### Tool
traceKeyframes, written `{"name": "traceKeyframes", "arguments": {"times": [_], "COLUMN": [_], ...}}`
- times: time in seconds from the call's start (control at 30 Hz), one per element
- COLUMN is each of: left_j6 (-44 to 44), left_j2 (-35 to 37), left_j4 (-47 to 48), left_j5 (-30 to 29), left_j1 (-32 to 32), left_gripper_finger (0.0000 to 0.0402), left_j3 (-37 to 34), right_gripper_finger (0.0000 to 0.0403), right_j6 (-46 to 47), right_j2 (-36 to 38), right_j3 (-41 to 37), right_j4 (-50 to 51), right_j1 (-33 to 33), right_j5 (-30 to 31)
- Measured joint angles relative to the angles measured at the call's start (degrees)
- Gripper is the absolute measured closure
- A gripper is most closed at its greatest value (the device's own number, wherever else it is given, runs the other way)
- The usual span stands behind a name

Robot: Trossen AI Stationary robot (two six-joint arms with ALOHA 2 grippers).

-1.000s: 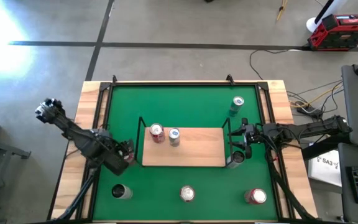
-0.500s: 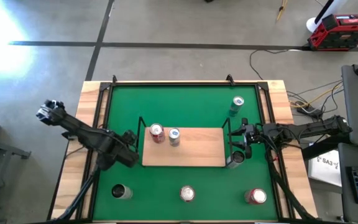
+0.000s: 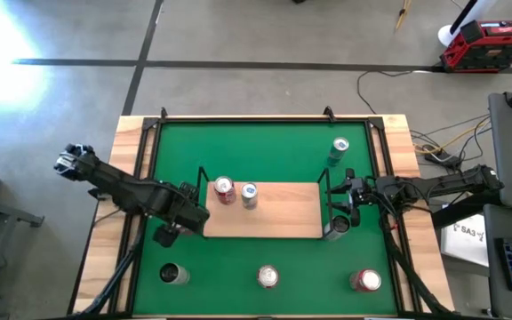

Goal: Place canned beverage on shelf
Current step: Put the top orange soda can on the shelf

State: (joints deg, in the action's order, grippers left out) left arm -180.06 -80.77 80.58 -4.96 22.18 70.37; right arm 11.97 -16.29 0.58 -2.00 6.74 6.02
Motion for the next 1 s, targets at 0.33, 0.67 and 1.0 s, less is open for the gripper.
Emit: {"name": "traceKeyframes", "arguments": {"times": [0.33, 0.67, 1.0], "left_j6": [-0.03, -0.01, -0.04], "left_j2": [-0.15, -0.09, -0.04], "left_j4": [0.97, -1.86, -4.40], "left_j5": [2.96, 3.15, 4.46], "left_j1": [-0.75, -0.72, 0.27], "left_gripper_finger": [0.0049, 0.0049, 0.0052], "left_j3": [-1.94, -6.74, -9.19], "right_gripper_finger": [0.0207, 0.0207, 0.0207], "right_j6": [0.00, -0.02, -0.02], "right_j2": [0.00, 0.00, 0.00], "right_j3": [0.00, 0.00, -0.02], "right_j4": [0.02, 0.00, 0.00], "right_j1": [0.00, -0.02, -0.02], "right_j5": [-0.02, 0.00, 0.00]}}
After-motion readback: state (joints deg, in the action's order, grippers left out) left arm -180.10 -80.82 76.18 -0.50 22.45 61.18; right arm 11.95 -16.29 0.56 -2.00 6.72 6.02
